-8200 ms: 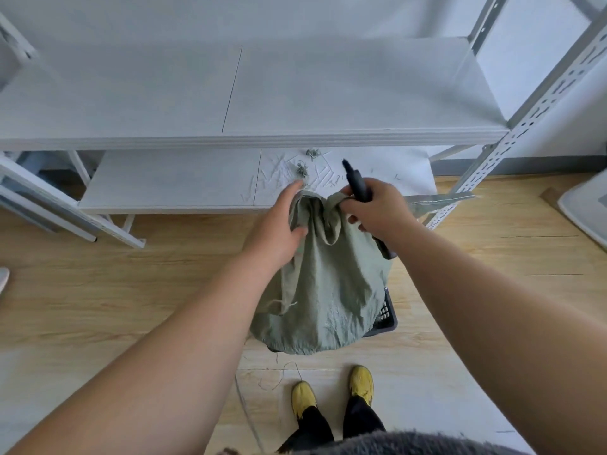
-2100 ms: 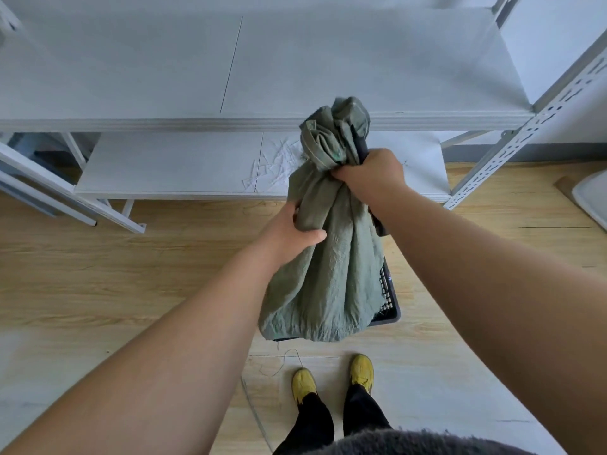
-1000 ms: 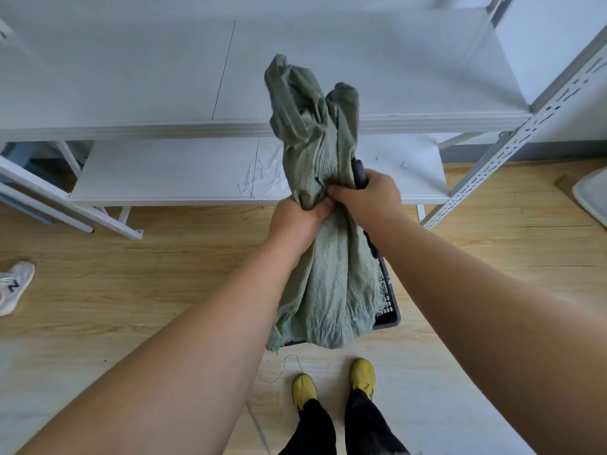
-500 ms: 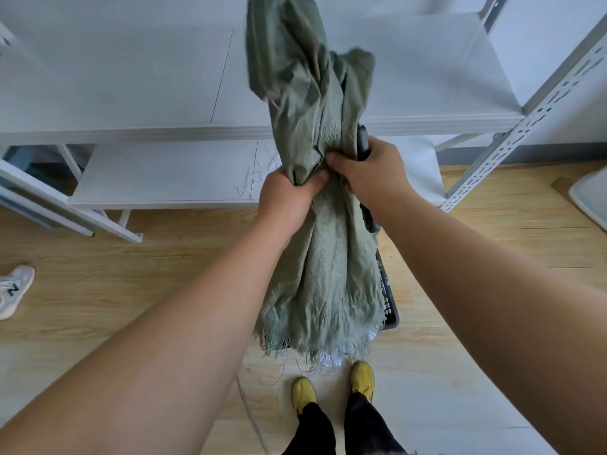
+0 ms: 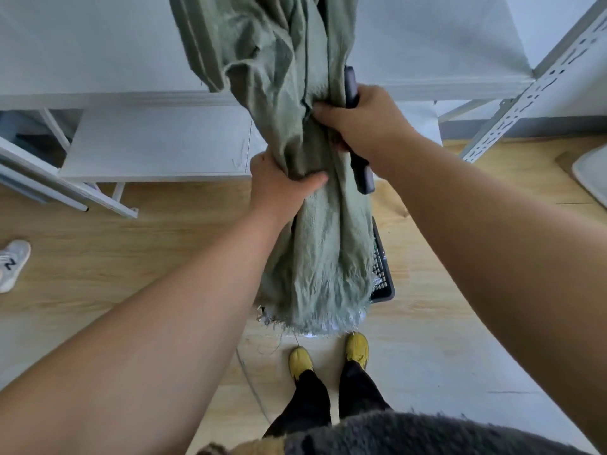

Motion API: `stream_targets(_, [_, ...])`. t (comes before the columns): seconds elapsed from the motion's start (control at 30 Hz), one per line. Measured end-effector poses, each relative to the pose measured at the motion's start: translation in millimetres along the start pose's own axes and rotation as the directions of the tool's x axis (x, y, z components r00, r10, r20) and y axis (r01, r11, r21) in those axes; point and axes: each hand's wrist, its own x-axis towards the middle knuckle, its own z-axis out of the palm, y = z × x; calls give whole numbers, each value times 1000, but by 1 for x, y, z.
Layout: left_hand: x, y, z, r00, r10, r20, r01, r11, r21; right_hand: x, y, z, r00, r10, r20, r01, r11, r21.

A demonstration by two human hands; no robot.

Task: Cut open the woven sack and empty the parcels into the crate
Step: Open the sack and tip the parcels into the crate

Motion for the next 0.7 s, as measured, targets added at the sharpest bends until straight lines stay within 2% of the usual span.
stream_targets(0.07, [-1, 4, 5, 998, -57, 41, 61, 994, -92, -1, -3, 3, 998, 43, 53, -44, 999, 25])
stream_targets(0.13, [1, 8, 9, 992, -123, 19, 125, 979, -164, -1, -3, 6, 996, 74, 46, -77, 994, 76])
stream_targets(0.27, [15, 23, 7, 980, -199, -29, 189, 960, -205, 2, 5, 4, 999, -4, 37, 4, 1000, 0])
stream_targets(0.33, [21, 34, 4, 984, -172, -46, 161, 972, -172, 0, 11, 2, 999, -19, 29, 20, 999, -46])
stream_targets(0.43, [22, 41, 4, 984, -148, -97, 130, 977, -168, -3, 15, 0, 999, 7, 40, -7, 1000, -10])
stream_targets(0.6, [24, 56, 2, 992, -21, -124, -11, 968, -252, 7, -3, -7, 982, -88, -168, 89, 996, 3])
stream_targets(0.7, [28, 66, -3, 990, 41, -132, -73, 967, -245, 12, -13, -12, 977, -83, -195, 96, 994, 58])
